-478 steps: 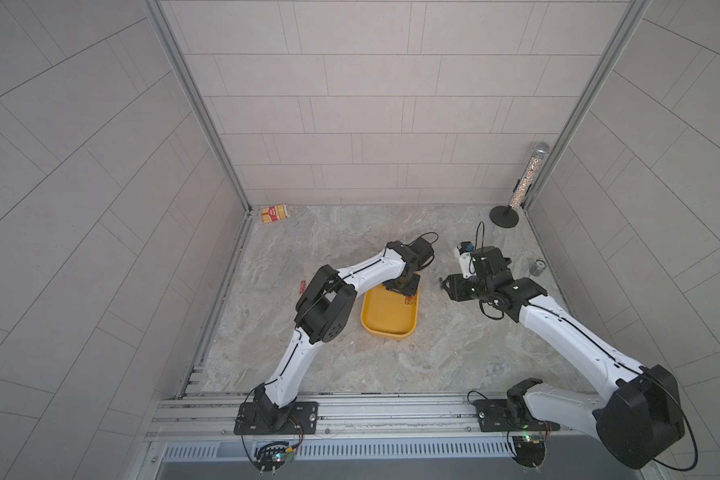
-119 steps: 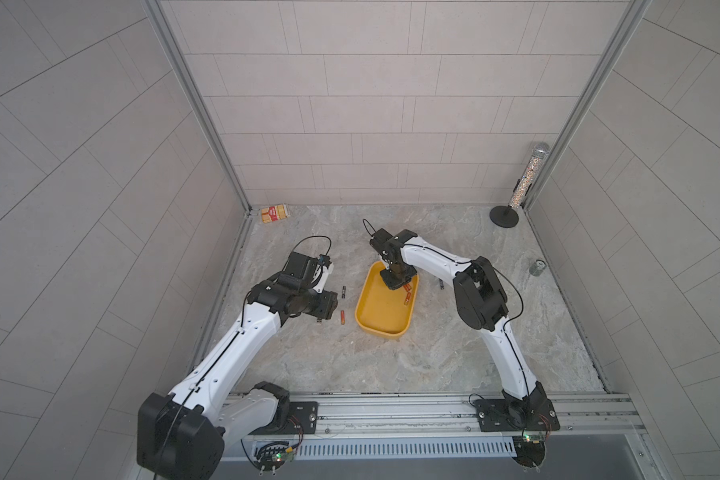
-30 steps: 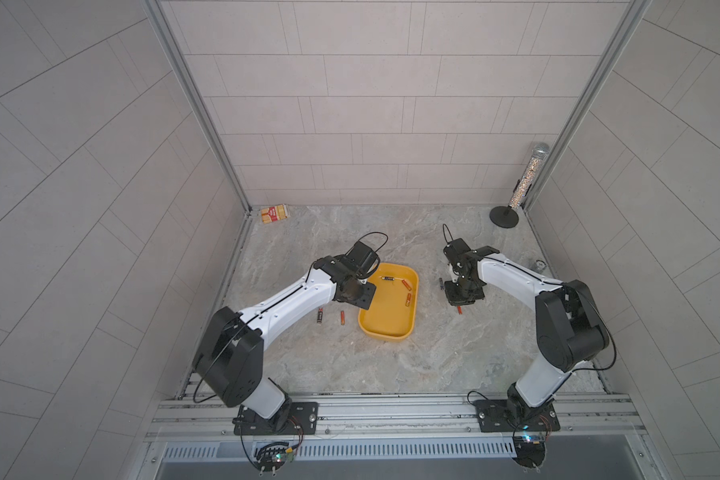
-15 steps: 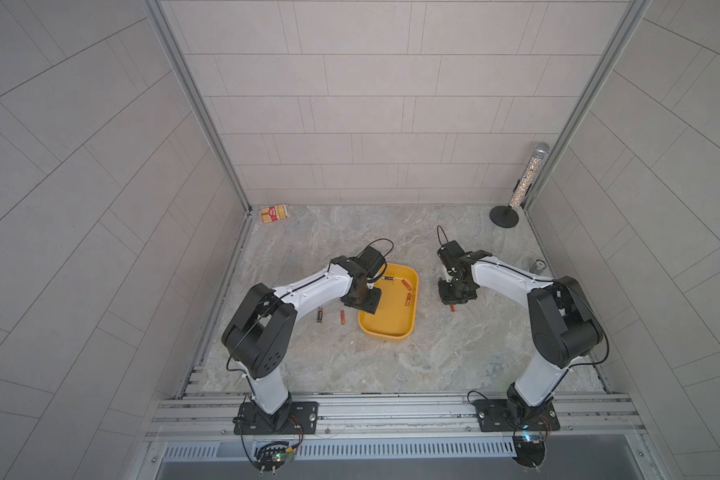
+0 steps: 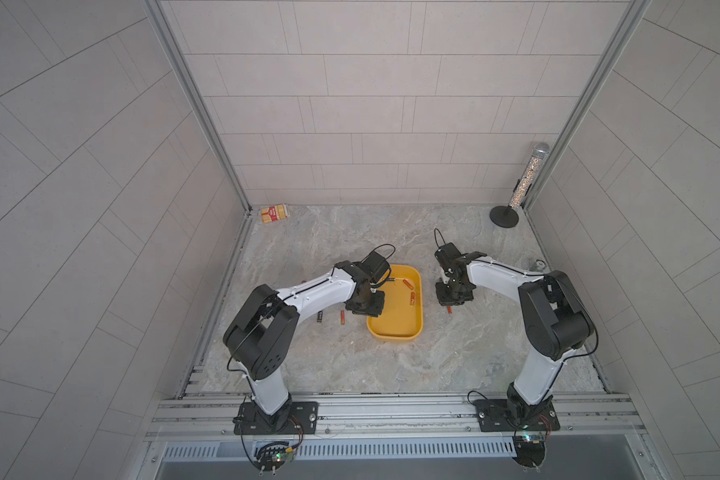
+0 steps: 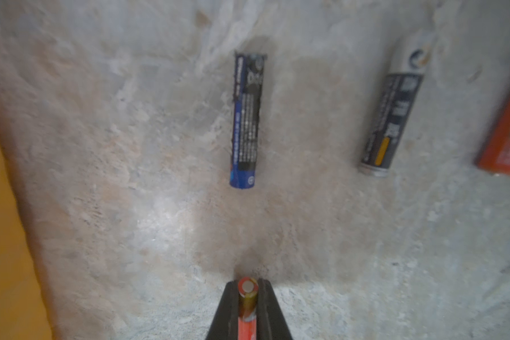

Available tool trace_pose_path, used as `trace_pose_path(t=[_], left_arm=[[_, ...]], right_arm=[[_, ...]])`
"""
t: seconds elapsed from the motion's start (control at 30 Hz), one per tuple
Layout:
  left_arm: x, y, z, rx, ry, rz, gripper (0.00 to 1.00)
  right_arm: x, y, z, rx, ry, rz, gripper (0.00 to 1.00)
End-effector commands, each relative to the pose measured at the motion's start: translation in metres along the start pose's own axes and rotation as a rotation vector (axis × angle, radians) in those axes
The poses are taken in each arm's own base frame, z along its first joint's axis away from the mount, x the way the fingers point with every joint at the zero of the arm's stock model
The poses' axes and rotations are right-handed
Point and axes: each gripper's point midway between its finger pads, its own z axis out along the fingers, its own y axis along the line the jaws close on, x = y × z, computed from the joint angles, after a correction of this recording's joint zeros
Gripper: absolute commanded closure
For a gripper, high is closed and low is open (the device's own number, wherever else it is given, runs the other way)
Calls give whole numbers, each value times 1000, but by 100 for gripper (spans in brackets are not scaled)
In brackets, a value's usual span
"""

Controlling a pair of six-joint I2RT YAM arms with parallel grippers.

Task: Take the batteries out of the storage box
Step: Place the battery at the center of the board.

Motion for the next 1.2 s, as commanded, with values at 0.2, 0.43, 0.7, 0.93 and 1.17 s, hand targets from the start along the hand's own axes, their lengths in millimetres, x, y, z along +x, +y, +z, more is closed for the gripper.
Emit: trace_pose_path(t=[0.2,0.43,0.7,0.93,1.17], left_arm=[[10,-19,3,52,-20,-96,67],[7,0,-7,-101,-32,-8,67],[0,9,-15,-177,-36,54,77],[-1,7,-18,-169,-39,58,71],[-10,0,-52,-135,-120,58,58]], right_arm=[[4,0,9,6,22,21,100],[4,-3,11,23,28,20,96],[2,-4,0,28,15,17,77],[-6,-7,-33,53,-11,-20,67],[-26,31,-106,79,-153,-155,64]])
